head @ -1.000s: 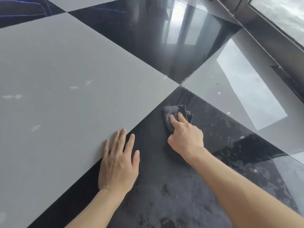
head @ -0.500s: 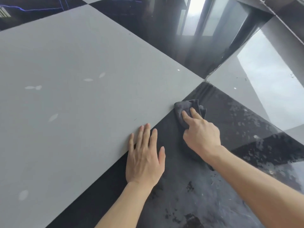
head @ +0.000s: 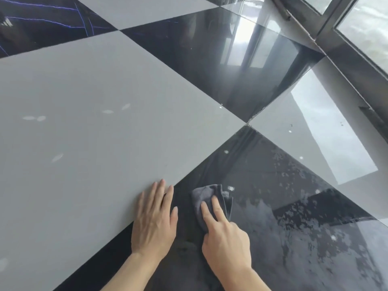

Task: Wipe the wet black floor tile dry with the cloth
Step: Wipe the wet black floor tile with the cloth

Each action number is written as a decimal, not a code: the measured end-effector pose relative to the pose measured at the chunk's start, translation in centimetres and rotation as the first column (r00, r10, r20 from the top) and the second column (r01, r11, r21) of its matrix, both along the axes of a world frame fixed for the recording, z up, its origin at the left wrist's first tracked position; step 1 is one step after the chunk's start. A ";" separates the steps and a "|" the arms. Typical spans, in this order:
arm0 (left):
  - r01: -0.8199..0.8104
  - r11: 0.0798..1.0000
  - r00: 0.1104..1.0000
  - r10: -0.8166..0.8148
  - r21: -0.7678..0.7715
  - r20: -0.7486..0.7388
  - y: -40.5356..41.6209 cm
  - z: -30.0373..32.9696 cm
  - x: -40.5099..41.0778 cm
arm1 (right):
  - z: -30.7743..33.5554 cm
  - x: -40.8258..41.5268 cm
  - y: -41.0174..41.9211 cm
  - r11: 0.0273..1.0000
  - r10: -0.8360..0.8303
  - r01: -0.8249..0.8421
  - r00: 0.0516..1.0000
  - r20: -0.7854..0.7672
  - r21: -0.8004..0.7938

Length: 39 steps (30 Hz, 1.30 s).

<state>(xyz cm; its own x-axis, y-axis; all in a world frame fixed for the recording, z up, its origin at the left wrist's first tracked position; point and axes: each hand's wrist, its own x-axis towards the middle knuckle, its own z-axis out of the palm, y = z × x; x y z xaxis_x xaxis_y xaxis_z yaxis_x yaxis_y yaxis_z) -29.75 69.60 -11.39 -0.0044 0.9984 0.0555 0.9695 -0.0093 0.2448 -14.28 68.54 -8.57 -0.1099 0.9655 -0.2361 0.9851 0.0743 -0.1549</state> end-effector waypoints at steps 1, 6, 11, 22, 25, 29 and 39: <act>-0.013 1.000 1.000 0.013 -0.005 -0.012 -0.2 -0.1 -0.4 | 0.0 0.1 0.4 1.000 0.001 -0.001 1.000 0.008 0.006; -0.014 1.000 0.999 0.013 -0.018 -0.031 -0.6 -0.2 -0.8 | 0.2 0.4 5.3 0.997 -0.056 0.054 0.997 0.047 0.047; -0.032 0.999 0.999 0.031 -0.037 -0.032 -0.5 -0.6 -0.8 | 0.1 1.0 10.2 0.997 -0.062 0.061 0.998 0.028 0.055; -0.019 0.999 1.000 0.020 -0.034 0.014 -0.5 -0.4 -0.9 | 0.6 0.0 10.3 0.999 0.024 -0.023 0.999 -0.045 0.024; -0.015 1.000 0.997 0.016 -0.016 0.079 -0.7 -0.5 -1.1 | 0.4 -1.1 7.1 0.998 0.067 -0.066 0.995 -0.068 0.022; 0.036 0.999 0.989 -0.032 -0.024 0.144 -0.8 -0.2 -1.5 | 0.3 -2.2 3.1 0.994 0.110 -0.111 0.992 -0.060 -0.012; -0.013 1.000 1.000 0.013 -0.014 0.012 -5.4 -0.3 -3.7 | 0.7 -3.5 -3.8 0.983 0.131 -0.148 0.980 -0.147 -0.107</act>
